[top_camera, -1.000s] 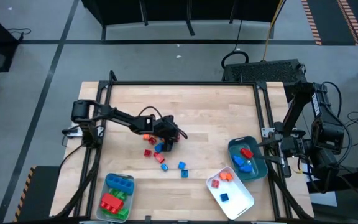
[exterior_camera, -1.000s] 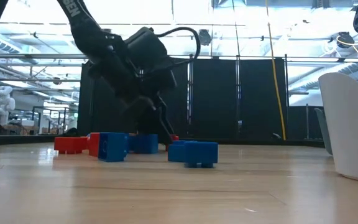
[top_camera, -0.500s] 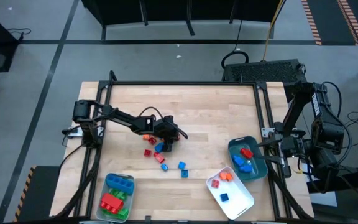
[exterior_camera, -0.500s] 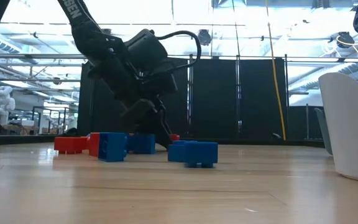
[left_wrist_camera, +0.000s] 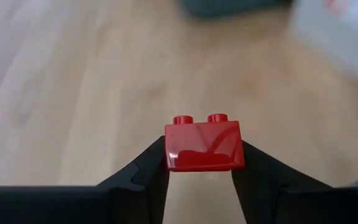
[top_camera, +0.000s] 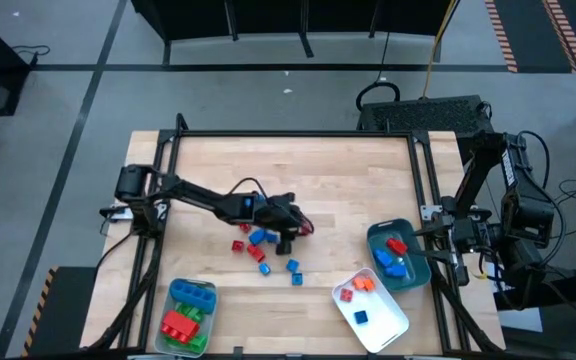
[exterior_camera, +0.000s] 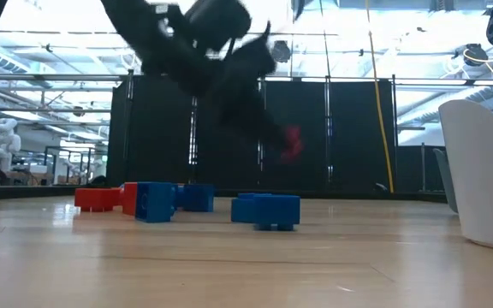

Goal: Sort blocks by size
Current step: Put the small square red game piece into the white bin

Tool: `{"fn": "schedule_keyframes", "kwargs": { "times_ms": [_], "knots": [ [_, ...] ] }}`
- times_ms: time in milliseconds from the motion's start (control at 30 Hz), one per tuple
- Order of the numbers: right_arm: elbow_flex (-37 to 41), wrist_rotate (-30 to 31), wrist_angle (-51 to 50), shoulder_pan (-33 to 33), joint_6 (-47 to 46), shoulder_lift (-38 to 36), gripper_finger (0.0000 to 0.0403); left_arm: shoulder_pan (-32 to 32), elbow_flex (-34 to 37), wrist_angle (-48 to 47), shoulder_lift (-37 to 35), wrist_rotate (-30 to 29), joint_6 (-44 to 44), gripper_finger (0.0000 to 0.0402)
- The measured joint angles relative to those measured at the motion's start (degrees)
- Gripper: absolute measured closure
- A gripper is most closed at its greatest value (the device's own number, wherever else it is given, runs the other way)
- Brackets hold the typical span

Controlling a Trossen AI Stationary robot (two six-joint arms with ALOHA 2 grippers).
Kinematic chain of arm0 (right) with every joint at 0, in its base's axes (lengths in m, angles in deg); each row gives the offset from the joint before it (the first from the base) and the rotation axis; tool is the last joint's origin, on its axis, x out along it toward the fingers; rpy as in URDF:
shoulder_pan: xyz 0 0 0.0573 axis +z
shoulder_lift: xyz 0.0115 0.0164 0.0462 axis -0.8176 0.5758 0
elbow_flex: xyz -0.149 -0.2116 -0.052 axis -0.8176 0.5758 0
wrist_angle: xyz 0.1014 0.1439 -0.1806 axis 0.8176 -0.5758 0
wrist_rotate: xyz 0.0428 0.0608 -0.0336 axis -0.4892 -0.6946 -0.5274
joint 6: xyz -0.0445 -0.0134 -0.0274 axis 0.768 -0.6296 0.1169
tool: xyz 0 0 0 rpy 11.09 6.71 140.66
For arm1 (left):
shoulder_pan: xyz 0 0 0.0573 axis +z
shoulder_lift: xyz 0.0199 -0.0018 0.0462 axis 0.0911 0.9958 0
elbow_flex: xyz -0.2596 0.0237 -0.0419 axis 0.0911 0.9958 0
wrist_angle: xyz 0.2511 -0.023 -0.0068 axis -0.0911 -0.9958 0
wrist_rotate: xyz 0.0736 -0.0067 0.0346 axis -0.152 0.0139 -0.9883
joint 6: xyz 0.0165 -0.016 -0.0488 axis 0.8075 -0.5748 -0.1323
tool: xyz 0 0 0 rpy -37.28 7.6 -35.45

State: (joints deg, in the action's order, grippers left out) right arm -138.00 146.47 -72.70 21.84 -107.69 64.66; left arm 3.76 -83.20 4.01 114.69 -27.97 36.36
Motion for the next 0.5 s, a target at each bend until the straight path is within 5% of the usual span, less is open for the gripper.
{"fn": "schedule_keyframes", "kwargs": {
  "times_ms": [333, 500],
  "knots": [
    [0.00, 0.04, -0.04, 0.02, 0.02, 0.00, 0.0232, -11.31, -8.38, 18.20, 0.39, 0.68, 6.64, 0.0249],
    [0.00, 0.09, -0.03, -0.20, 0.02, -0.02, 0.0232, -13.99, -14.78, 24.90, 6.12, -1.61, 9.00, 0.0248]
  ]
}}
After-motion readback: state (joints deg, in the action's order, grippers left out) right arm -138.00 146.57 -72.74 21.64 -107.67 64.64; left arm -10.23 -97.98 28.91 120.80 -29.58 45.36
